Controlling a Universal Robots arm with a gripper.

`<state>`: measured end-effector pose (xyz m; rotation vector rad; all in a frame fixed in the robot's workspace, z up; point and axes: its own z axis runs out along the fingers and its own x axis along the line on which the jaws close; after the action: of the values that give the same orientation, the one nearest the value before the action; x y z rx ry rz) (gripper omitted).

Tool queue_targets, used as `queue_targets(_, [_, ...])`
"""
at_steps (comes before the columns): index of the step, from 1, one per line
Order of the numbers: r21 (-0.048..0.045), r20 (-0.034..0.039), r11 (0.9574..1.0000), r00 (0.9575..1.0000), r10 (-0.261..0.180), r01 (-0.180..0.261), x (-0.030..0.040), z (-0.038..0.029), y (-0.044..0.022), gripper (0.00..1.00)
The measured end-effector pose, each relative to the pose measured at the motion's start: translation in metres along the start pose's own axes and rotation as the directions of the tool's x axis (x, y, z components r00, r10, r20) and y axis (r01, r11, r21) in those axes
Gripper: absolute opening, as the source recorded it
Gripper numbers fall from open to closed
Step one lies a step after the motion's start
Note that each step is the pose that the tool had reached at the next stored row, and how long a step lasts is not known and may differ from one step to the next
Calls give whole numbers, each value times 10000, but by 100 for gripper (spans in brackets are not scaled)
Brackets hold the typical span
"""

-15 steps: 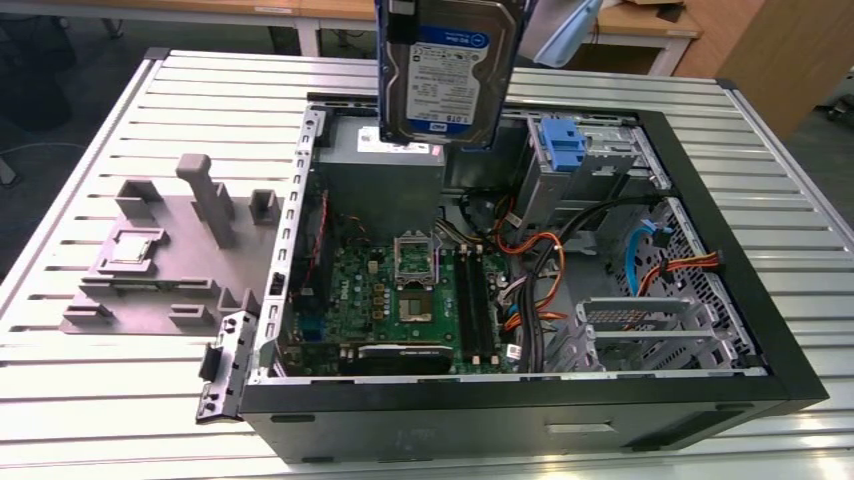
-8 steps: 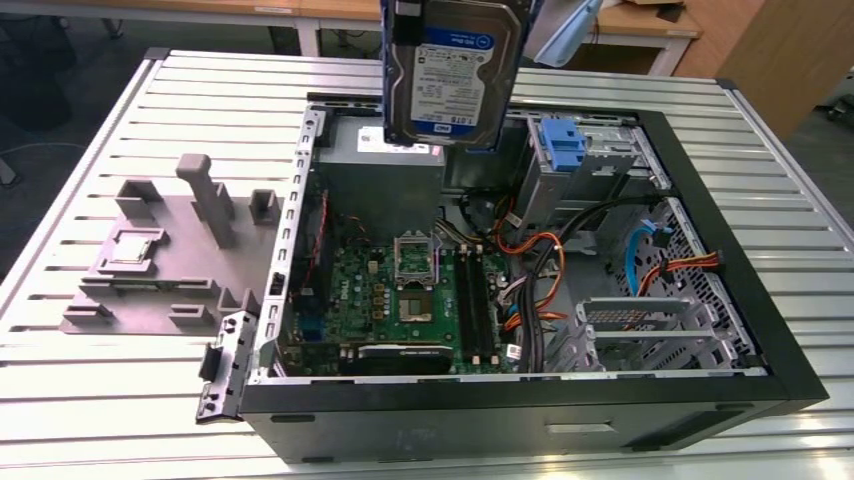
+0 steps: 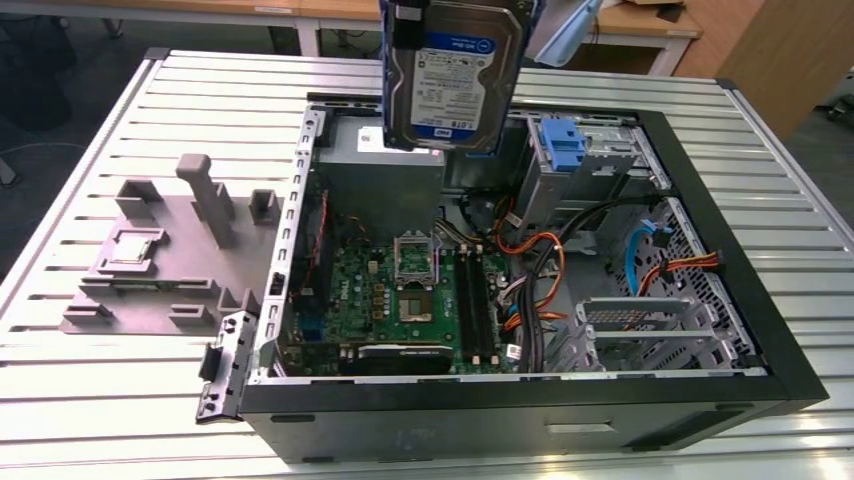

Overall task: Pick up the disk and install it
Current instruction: 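Pick up the disk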

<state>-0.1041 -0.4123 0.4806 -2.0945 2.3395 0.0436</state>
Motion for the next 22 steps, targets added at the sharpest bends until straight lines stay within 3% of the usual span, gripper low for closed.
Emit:
queue_targets(6, [4,-41,10000,10000,-5,5,59,-1,-14,37])
queue_targets(14, [4,-43,10000,10000,-13,13,70,5,-137,37])
queue_targets(22, [-16,-92,9998,9998,-177,177,99,15,-158,37])
